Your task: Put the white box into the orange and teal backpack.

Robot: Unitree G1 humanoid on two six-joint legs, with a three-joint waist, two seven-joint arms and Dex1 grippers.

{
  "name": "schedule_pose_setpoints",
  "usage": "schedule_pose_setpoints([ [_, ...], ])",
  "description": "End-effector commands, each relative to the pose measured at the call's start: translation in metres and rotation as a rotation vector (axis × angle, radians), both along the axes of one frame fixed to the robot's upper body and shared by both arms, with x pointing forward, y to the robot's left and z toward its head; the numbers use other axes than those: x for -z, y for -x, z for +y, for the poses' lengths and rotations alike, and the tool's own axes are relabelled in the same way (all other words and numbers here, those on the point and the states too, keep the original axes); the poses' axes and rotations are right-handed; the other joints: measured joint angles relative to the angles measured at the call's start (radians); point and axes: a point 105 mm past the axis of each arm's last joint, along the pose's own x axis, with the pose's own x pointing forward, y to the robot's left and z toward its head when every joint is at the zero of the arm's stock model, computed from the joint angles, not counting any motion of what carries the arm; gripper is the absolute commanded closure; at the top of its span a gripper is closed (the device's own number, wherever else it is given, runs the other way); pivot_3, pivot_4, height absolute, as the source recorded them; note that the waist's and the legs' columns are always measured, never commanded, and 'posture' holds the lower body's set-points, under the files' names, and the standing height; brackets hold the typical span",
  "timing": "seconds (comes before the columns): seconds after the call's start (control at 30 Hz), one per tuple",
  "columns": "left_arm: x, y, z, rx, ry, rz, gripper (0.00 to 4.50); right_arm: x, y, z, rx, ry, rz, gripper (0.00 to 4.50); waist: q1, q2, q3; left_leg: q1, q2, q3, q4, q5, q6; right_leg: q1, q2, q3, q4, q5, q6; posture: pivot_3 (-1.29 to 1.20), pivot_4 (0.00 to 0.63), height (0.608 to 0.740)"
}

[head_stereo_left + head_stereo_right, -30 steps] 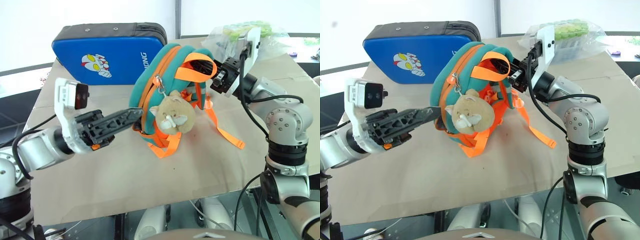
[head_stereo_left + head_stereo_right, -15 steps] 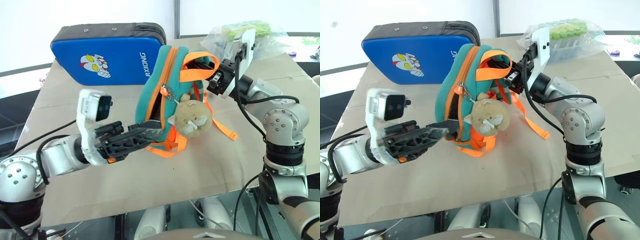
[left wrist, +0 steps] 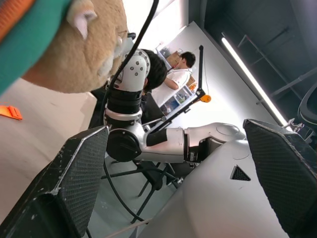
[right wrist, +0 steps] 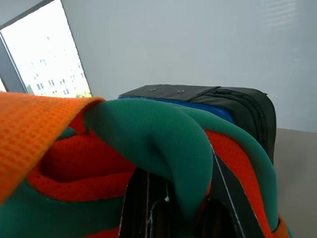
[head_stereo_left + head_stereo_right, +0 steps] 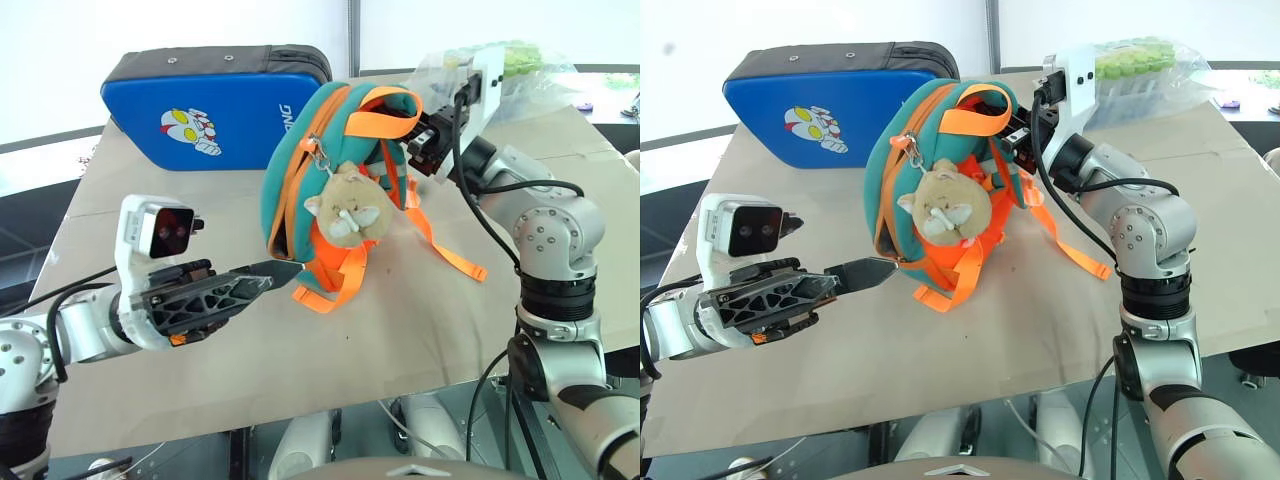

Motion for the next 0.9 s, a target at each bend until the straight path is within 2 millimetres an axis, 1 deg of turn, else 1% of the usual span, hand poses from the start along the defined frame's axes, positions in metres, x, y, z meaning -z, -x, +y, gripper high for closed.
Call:
schedule_pose_setpoints([
  [0.03,-0.001,-0.008,-0.016,-0.039,0.023,-0.010,0.03,-0.035,0.019,0.001,-0.044,-0.066,-0.142,4.50,0.001,0.000,0.000,0.000,0.000,0.000,0.000,0.000,0.000,0.000,0.000,0.000,0.000,0.000,0.000,0.00,0.150,0.740],
  [0.1,0.003,-0.018,-0.027,-0.088,0.049,0.008,0.03,-0.035,0.024,0.006,-0.075,-0.060,-0.142,4.50,0.001,0.000,0.000,0.000,0.000,0.000,0.000,0.000,0.000,0.000,-0.001,0.000,0.000,0.000,0.000,0.00,0.150,0.740],
  [0.17,0.005,-0.024,-0.036,-0.123,0.055,0.026,0.03,-0.034,0.028,0.009,-0.093,-0.056,-0.143,4.50,0.002,0.000,0.000,0.000,-0.001,0.000,0.000,0.000,0.000,0.000,-0.001,0.000,0.000,0.000,0.000,0.00,0.150,0.740],
  [0.27,0.003,-0.028,-0.046,-0.145,0.094,0.033,0.03,-0.033,0.031,0.012,-0.106,-0.056,-0.139,4.50,0.000,0.000,0.000,0.000,-0.001,0.000,0.000,0.000,0.000,0.000,-0.002,0.001,0.000,0.000,0.000,0.00,0.150,0.740],
  [0.37,0.000,-0.036,-0.052,-0.198,0.142,0.052,0.03,-0.032,0.032,0.014,-0.109,-0.054,-0.134,4.50,0.001,0.000,0.000,0.000,0.000,0.000,0.000,0.000,0.000,0.000,-0.001,0.000,0.000,0.000,0.000,0.00,0.150,0.740],
  [0.53,-0.003,-0.045,-0.055,-0.274,0.208,0.090,0.03,-0.028,0.033,0.015,-0.108,-0.051,-0.123,4.50,0.002,0.000,0.000,0.000,-0.001,0.000,0.001,0.000,0.000,0.000,-0.001,0.000,0.000,0.000,0.000,0.00,0.150,0.740],
  [0.57,-0.003,-0.046,-0.055,-0.287,0.217,0.100,0.55,-0.027,0.034,0.015,-0.107,-0.051,-0.122,4.50,0.002,0.000,0.000,0.000,-0.001,0.000,0.001,0.000,0.000,0.000,-0.001,0.000,0.000,0.000,0.000,0.00,0.150,0.740],
  [0.6,-0.003,-0.048,-0.055,-0.300,0.225,0.109,0.75,-0.027,0.034,0.015,-0.106,-0.051,-0.121,4.50,0.003,0.000,0.000,0.000,-0.001,0.000,0.001,0.000,0.000,0.000,-0.001,0.000,0.000,0.000,0.000,0.00,0.150,0.740],
  [0.63,-0.002,-0.049,-0.055,-0.306,0.224,0.117,1.17,-0.027,0.034,0.015,-0.104,-0.051,-0.120,4.50,0.003,-0.001,0.000,0.000,-0.001,0.000,0.001,0.000,0.000,0.000,-0.001,0.000,0.000,0.000,0.000,0.00,0.150,0.740],
  [0.73,0.001,-0.047,-0.055,-0.303,0.211,0.120,2.70,-0.027,0.033,0.014,-0.100,-0.052,-0.117,4.50,0.003,-0.001,0.000,0.000,-0.001,0.000,0.001,0.000,0.000,0.000,-0.001,0.000,0.001,0.000,0.000,0.00,0.150,0.740],
  [0.8,0.002,-0.047,-0.052,-0.308,0.203,0.121,3.58,-0.027,0.032,0.012,-0.090,-0.055,-0.118,4.50,0.003,-0.001,0.000,0.000,-0.001,0.000,0.001,0.000,0.000,0.000,-0.001,0.000,0.001,0.000,0.000,0.00,0.150,0.740],
  [0.87,0.003,-0.047,-0.050,-0.308,0.197,0.116,4.07,-0.028,0.030,0.010,-0.076,-0.060,-0.120,4.50,0.003,-0.001,0.000,0.000,-0.001,0.000,0.001,0.000,0.000,0.000,-0.001,0.000,0.001,0.000,0.000,0.00,0.150,0.740],
  [0.9,0.001,-0.047,-0.048,-0.307,0.204,0.109,4.15,-0.030,0.028,0.007,-0.060,-0.068,-0.124,4.50,0.003,-0.001,0.000,0.000,-0.001,0.000,0.001,0.000,0.000,0.000,-0.001,0.000,0.001,0.000,0.000,0.00,0.150,0.740],
])
